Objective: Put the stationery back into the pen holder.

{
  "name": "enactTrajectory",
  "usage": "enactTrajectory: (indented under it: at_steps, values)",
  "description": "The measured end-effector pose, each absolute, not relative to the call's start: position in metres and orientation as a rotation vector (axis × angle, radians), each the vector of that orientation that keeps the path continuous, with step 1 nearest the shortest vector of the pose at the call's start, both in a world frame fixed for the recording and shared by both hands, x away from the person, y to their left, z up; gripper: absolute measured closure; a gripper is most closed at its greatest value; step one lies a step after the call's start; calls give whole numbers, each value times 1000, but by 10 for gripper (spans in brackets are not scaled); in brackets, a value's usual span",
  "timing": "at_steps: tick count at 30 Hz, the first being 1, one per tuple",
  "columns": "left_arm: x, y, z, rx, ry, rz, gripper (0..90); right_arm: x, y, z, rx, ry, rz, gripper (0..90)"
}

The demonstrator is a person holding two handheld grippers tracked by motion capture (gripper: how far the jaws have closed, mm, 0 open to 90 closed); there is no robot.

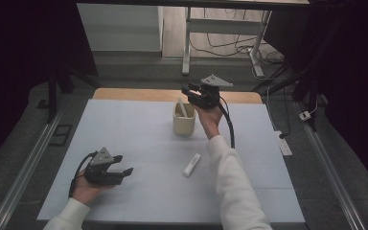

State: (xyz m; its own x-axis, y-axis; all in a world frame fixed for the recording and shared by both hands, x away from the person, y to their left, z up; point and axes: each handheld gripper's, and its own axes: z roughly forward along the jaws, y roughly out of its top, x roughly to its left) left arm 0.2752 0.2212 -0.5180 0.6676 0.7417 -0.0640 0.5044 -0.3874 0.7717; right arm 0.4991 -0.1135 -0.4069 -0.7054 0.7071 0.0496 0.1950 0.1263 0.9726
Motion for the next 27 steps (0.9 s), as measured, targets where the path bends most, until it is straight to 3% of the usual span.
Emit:
enactTrajectory:
  at_steps: [3, 27]
  values:
    - [275, 221, -518, 2072, 960, 373, 327, 499, -116, -409, 875, 2005, 1593, 545]
    - [275, 220, -518, 2074, 962, 374, 325, 476, -142, -420, 765, 2147, 1554, 542]
